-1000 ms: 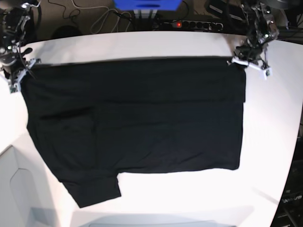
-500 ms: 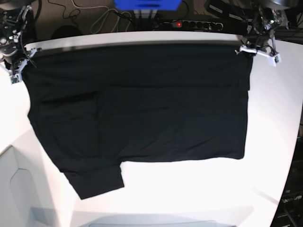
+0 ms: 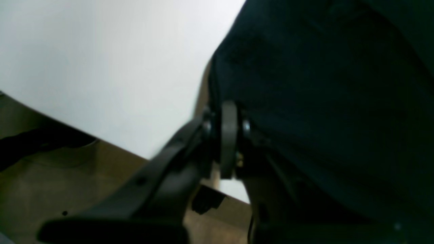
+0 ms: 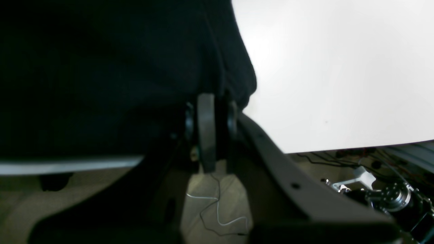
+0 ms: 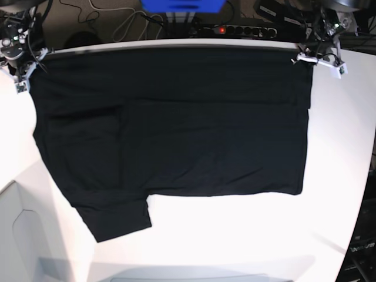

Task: Fold the T-shirt properly
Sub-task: 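Grasp the folded edge again and drag the shirt back toward the arms, then release the edge and move both grippers to the shirt's hem corners, then grasp the hem corners with both grippers and lift them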

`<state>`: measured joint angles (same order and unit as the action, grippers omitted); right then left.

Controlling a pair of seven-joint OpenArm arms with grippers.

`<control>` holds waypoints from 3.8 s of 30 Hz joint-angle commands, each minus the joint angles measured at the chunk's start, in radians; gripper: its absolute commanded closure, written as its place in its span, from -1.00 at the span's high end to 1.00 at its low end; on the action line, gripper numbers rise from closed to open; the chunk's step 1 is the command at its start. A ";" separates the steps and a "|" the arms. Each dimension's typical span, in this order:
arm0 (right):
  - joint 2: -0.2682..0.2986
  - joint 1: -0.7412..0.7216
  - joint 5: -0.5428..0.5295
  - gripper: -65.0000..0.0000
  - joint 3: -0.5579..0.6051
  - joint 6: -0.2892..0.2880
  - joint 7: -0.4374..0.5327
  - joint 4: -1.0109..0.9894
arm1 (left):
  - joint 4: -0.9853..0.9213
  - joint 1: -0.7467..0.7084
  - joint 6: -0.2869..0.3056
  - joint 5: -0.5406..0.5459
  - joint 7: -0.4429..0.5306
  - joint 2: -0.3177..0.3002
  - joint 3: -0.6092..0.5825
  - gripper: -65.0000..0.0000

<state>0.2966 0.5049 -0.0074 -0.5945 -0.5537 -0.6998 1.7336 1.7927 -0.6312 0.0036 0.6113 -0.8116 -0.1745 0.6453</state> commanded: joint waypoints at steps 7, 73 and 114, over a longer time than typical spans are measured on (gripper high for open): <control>0.019 0.004 0.008 -0.21 -0.012 0.007 0.009 0.032 | 0.020 -0.016 -0.003 -0.004 0.014 -0.012 0.012 -0.14; 0.048 -1.092 0.008 -0.37 0.423 0.226 0.610 -1.294 | -0.968 1.081 0.002 -0.281 0.346 -0.124 -0.427 0.18; 0.051 -0.745 0.002 -1.00 0.344 0.222 0.477 -0.467 | -0.414 0.836 0.002 -0.270 0.150 -0.096 -0.267 -1.00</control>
<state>0.3290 -0.2268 0.0010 -0.2443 -0.3370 -0.2424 1.2552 1.3670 0.1974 0.0051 0.3443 -0.6716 -0.2600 0.3725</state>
